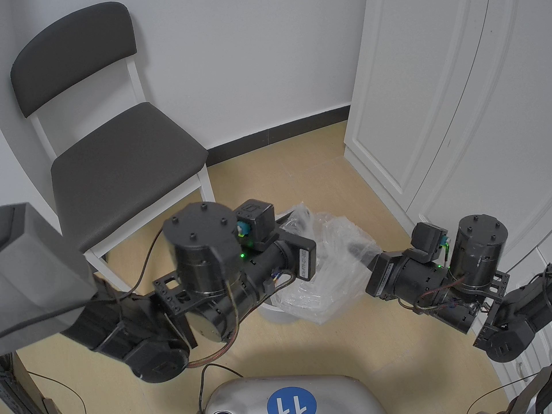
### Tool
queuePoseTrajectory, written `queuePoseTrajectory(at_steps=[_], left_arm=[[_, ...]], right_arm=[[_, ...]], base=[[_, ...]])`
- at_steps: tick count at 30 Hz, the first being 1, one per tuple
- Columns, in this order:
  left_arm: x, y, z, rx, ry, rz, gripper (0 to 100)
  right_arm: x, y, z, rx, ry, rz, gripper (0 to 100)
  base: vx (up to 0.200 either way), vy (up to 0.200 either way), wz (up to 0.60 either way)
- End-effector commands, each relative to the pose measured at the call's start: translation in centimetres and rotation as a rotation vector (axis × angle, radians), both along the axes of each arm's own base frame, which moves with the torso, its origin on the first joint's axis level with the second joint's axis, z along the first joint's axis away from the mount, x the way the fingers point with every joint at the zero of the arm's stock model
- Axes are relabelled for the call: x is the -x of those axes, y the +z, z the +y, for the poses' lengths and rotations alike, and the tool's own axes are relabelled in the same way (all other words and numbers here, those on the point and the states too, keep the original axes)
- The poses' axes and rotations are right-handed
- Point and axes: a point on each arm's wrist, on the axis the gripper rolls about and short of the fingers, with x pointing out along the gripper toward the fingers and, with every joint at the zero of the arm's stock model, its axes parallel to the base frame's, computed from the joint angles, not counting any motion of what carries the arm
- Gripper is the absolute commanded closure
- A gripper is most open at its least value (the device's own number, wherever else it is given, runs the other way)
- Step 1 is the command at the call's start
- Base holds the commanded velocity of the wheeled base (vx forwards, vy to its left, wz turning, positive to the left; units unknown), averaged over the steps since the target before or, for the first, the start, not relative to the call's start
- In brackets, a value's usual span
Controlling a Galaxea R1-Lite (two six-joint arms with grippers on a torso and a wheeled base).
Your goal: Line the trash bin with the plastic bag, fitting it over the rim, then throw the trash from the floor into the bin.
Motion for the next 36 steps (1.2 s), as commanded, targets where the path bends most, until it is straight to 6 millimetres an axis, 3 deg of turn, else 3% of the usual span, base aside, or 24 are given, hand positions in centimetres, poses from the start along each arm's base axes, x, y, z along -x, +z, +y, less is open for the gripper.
queuePoseTrajectory(at_steps=[1, 8, 15, 20, 26, 36], left_arm=[[-3.2, -2.0, -1.2, -0.016, 0.040, 0.054, 100], [-4.3, -1.6, -1.3, 0.026, 0.064, 0.148, 100], [-5.5, -2.8, -0.2, 0.016, 0.110, 0.195, 100], [-6.6, -3.7, 0.2, 0.008, 0.125, 0.211, 100], [-7.9, -5.2, 0.2, 0.019, 0.115, 0.252, 100], [-10.3, -7.0, 0.7, 0.078, 0.098, 0.317, 100]], right_arm=[[-2.3, -1.6, 1.1, -0.039, -0.029, 0.060, 100], [-4.1, -2.5, 2.5, -0.123, -0.047, 0.131, 100], [-5.6, -3.5, 3.6, -0.235, -0.044, 0.239, 100], [-6.6, -4.4, 3.9, -0.209, -0.062, 0.303, 100], [-6.9, -4.9, 3.5, -0.183, -0.084, 0.340, 100], [-9.1, -6.3, 2.8, -0.121, -0.157, 0.435, 100]], base=[[0.000, 0.000, 0.00], [0.000, 0.000, 0.00], [0.000, 0.000, 0.00], [0.000, 0.000, 0.00], [0.000, 0.000, 0.00], [0.000, 0.000, 0.00]])
